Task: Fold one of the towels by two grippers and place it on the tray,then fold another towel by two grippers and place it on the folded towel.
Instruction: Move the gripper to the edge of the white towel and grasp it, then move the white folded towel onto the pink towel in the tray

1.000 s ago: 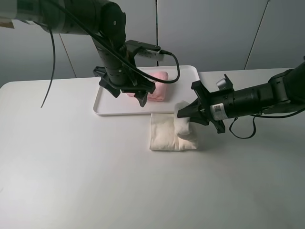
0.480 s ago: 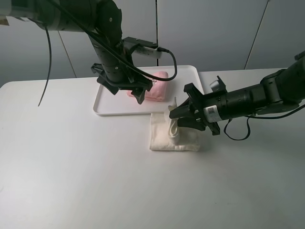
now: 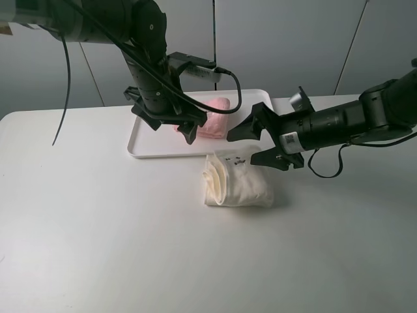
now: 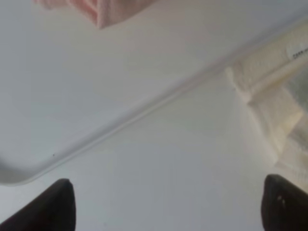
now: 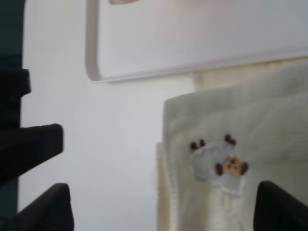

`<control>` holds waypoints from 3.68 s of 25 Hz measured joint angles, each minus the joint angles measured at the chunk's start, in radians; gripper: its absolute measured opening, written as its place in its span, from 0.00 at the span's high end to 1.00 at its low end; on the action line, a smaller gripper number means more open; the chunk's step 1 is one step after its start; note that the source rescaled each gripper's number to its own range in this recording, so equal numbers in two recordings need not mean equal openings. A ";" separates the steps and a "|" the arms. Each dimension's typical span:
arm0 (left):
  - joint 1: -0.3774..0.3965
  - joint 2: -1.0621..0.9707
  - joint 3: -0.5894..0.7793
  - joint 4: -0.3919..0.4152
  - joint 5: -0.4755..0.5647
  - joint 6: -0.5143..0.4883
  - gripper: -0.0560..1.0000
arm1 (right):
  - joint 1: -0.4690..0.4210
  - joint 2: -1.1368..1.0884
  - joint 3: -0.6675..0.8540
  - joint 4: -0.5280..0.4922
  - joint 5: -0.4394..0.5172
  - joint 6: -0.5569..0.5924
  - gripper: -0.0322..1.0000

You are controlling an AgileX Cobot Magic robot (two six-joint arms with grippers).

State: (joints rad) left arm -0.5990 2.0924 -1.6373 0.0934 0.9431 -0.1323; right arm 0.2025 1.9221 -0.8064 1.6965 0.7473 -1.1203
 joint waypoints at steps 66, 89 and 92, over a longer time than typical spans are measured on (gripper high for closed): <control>0.000 -0.001 0.005 -0.004 0.079 0.107 0.01 | 0.005 0.005 -0.495 -0.990 0.048 0.733 0.88; 0.000 -0.001 0.080 -0.030 0.085 0.186 0.02 | 0.005 0.392 -1.214 -0.544 0.271 0.863 0.88; 0.000 -0.001 0.080 -0.030 0.085 0.186 0.02 | 0.005 0.439 -1.222 -0.474 0.269 0.846 0.88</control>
State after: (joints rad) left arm -0.5990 2.0918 -1.5575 0.0635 1.0283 0.0538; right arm 0.2073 2.3616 -2.0280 1.2228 1.0162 -0.2744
